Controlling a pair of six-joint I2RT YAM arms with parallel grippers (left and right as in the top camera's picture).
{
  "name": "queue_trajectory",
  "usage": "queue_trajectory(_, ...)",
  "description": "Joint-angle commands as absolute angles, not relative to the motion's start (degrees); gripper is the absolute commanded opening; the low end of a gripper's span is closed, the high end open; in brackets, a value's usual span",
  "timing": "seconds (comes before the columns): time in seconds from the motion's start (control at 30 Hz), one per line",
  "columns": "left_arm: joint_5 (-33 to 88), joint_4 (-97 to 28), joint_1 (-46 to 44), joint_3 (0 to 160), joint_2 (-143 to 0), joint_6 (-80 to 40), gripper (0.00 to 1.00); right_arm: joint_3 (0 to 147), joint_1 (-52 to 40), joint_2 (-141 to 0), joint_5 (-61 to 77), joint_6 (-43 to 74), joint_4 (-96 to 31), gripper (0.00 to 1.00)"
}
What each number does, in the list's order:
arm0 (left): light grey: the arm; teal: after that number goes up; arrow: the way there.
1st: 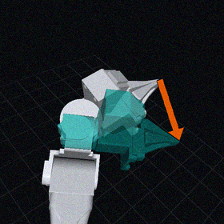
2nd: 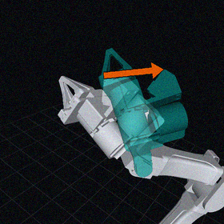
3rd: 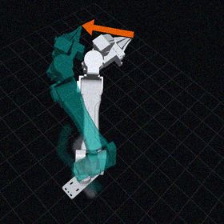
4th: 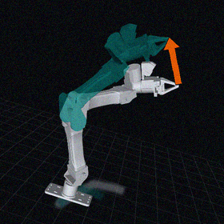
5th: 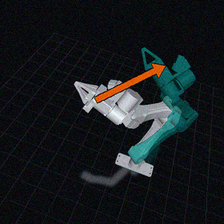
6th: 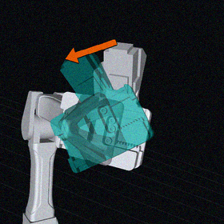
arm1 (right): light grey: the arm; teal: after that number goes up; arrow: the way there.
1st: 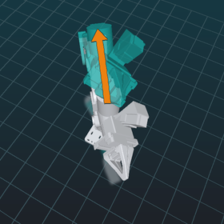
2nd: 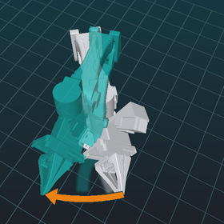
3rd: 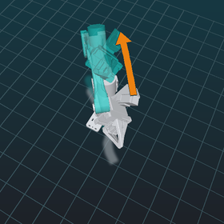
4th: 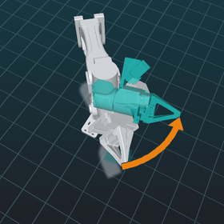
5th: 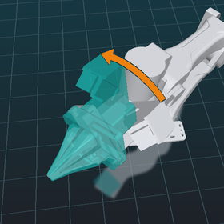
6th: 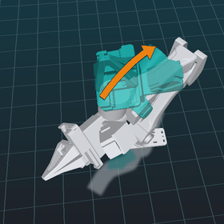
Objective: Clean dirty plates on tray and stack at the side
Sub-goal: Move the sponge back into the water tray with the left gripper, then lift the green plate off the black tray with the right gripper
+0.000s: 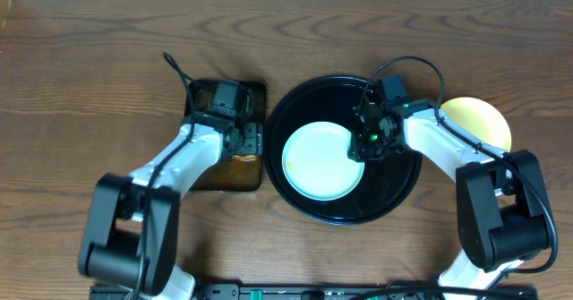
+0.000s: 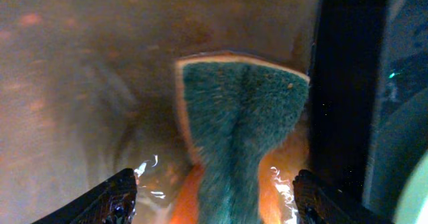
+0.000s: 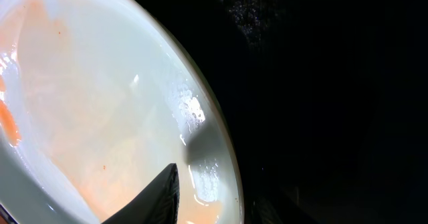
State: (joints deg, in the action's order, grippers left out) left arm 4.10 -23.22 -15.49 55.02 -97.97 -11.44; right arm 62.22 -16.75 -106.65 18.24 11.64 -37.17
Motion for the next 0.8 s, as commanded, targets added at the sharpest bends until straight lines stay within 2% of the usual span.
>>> queue_trajectory(0.0, 2.1, -25.5, -14.8, 54.6, -94.0, -11.4, 0.77, 60.4, -17.2, -108.1, 13.7, 11.8, -36.5, 0.33)
queue_trajectory(0.03, 2.2, -26.4, -14.8, 54.6, -93.7, -11.4, 0.81, 59.8, -17.2, -108.1, 13.7, 11.8, -35.9, 0.33)
queue_trajectory(0.37, 2.4, -28.5, -14.8, 54.6, -93.7, -11.4, 0.82, 56.1, -17.2, -108.1, 13.7, 13.3, -31.5, 0.28)
queue_trajectory(0.53, 2.4, -28.6, -14.8, 54.6, -93.7, -11.4, 0.82, 53.8, -17.2, -108.1, 13.7, 13.3, -29.1, 0.01)
queue_trajectory(0.77, 2.4, -29.4, -14.8, 54.6, -93.7, -11.4, 0.82, 57.6, -15.3, -104.8, 12.5, 13.1, -29.5, 0.01)
